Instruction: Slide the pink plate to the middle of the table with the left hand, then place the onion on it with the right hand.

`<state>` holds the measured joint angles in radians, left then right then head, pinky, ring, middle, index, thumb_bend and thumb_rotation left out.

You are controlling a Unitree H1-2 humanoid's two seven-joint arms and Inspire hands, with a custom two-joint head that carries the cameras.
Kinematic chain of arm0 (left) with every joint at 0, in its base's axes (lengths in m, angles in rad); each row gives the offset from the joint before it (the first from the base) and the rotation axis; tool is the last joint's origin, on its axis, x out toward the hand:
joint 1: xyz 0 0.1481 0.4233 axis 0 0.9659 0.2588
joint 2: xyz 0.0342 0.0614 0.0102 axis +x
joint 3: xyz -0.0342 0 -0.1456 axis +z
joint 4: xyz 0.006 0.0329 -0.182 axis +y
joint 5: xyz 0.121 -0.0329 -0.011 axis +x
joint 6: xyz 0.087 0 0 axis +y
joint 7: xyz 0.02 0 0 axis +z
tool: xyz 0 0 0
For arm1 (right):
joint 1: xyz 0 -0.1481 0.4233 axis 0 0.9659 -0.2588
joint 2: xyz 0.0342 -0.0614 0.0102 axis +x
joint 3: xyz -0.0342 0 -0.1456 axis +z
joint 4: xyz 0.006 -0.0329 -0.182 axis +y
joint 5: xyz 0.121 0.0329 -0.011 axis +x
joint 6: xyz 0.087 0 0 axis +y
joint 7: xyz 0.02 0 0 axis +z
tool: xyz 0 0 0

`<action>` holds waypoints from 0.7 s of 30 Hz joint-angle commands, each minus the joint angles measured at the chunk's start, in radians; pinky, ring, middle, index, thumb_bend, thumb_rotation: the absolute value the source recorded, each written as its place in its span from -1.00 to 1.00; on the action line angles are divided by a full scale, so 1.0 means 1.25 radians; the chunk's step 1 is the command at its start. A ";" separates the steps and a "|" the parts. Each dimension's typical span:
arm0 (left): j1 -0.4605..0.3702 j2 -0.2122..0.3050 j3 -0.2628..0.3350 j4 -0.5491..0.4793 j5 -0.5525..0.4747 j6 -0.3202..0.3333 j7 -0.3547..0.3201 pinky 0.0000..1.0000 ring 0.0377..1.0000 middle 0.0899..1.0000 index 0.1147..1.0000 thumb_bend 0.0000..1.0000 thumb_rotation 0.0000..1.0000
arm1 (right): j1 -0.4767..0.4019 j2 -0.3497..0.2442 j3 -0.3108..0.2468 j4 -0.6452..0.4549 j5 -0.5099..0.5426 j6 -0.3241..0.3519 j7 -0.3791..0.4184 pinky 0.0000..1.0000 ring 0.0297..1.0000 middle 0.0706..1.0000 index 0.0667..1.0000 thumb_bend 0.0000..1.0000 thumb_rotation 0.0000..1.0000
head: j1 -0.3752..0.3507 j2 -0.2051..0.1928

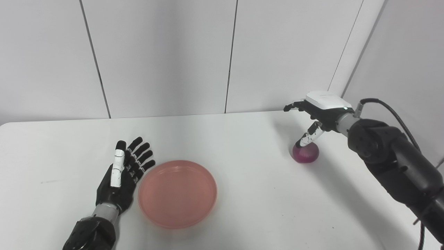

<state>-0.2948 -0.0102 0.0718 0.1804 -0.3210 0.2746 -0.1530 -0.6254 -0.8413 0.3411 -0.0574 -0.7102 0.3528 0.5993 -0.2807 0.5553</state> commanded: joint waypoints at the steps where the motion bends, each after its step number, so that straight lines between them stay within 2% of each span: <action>1: 0.037 0.003 -0.006 0.038 0.022 0.045 0.022 0.66 0.78 0.76 0.71 0.62 0.73 | -0.057 -0.024 0.016 -0.009 -0.057 0.009 0.048 0.23 0.67 0.78 0.62 1.00 -0.68 | 0.001 0.001; 4: 0.037 0.002 -0.007 0.035 0.023 0.047 0.023 0.66 0.78 0.77 0.72 0.61 0.73 | -0.078 -0.014 0.056 0.008 -0.112 0.003 0.116 0.26 0.74 0.87 0.62 1.00 -0.70 | 0.003 -0.001; 8: 0.039 0.003 -0.007 0.032 0.022 0.049 0.022 0.64 0.77 0.76 0.71 0.62 0.72 | -0.083 0.004 0.064 0.028 -0.136 0.000 0.153 0.27 0.76 0.87 0.60 1.00 -0.69 | 0.002 0.000; 21: 0.042 0.002 -0.006 0.046 0.027 0.041 0.019 0.61 0.75 0.76 0.71 0.62 0.72 | -0.075 0.025 0.052 0.077 -0.148 -0.012 0.166 0.26 0.78 0.87 0.61 1.00 -0.68 | 0.003 0.002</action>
<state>-0.2919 -0.0101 0.0682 0.1783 -0.3093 0.2738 -0.1531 -0.6721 -0.7944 0.4330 0.0539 -0.8833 0.3511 0.8116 -0.2777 0.5568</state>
